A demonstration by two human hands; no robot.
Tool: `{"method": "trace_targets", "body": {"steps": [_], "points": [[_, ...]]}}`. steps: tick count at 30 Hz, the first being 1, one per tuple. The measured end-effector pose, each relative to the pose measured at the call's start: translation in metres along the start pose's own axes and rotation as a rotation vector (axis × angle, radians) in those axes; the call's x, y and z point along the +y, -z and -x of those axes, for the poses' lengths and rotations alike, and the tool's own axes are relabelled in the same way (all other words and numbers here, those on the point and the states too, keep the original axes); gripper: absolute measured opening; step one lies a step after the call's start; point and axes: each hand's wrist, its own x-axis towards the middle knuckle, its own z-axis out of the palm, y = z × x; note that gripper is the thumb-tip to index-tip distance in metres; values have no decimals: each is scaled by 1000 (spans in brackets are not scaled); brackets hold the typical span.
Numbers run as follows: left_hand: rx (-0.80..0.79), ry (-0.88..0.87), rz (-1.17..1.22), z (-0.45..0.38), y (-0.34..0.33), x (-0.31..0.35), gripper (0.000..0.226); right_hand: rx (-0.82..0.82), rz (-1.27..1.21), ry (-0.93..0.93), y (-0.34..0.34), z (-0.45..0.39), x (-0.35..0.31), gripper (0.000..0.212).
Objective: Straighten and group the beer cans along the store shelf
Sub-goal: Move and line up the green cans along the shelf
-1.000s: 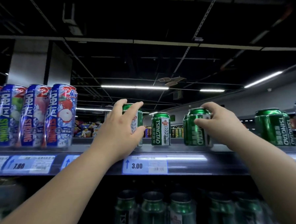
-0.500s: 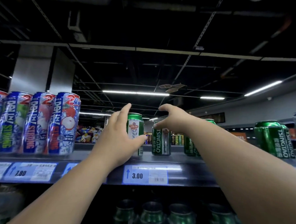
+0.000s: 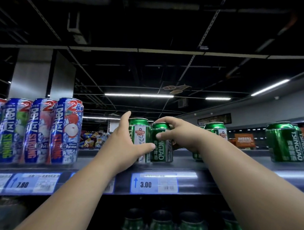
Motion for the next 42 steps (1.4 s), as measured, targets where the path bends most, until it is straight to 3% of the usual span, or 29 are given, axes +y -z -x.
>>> {"method": "trace_targets", "body": {"steps": [3,6,9,11,12,14,16,20,24,29,33,42], "points": [[0,-6,5,-1,0,0,111,-3,-3,19,-3,7,-6,59],[3,-5,18,-1,-1,-2,110,60,149,81,5,21,-14,80],[14,-22,36,-3,-2,-5,107,397,392,186,38,44,-17,73],[15,-27,38,-4,-3,-6,107,639,569,92,66,59,-7,66],[14,-27,37,-4,-3,-6,108,681,610,-10,77,65,0,66],[13,-21,34,-3,-2,-6,109,600,491,-180,85,72,16,68],[7,-15,33,-2,-1,-4,107,490,294,-215,78,75,28,62],[-3,-15,23,-1,-2,-2,109,536,216,-52,63,73,30,41],[-13,-1,37,-1,-2,-1,113,460,18,93,40,74,6,32],[-11,8,41,-1,-1,0,110,383,22,170,7,69,-28,39],[-6,-2,25,-1,-1,-1,111,350,0,147,-12,57,-31,65],[5,-61,-7,0,-2,-1,123,330,145,103,-22,55,-19,79]]}}
